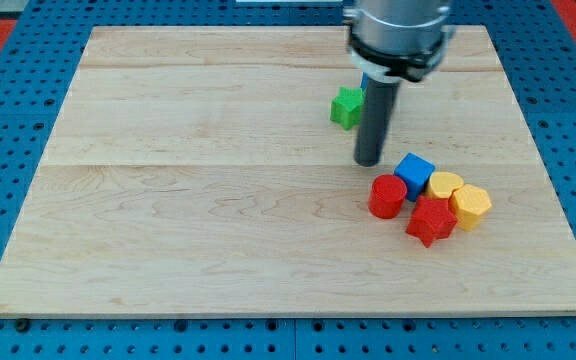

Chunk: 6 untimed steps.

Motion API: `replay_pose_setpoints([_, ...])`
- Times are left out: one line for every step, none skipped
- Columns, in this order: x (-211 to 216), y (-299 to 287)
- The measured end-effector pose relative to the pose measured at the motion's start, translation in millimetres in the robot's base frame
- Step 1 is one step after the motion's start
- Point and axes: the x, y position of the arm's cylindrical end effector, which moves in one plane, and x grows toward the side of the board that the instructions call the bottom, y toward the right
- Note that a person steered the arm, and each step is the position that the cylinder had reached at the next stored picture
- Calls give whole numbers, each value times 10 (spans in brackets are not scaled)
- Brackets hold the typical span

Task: Move your arm closer to the green star

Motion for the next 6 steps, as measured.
replay_pose_setpoints([-107, -537])
replay_pose_setpoints([-464, -628])
replay_pose_setpoints([-800, -630])
replay_pose_setpoints([-1001, -630])
replay_pose_setpoints([-1038, -718])
replay_pose_setpoints([-1038, -531])
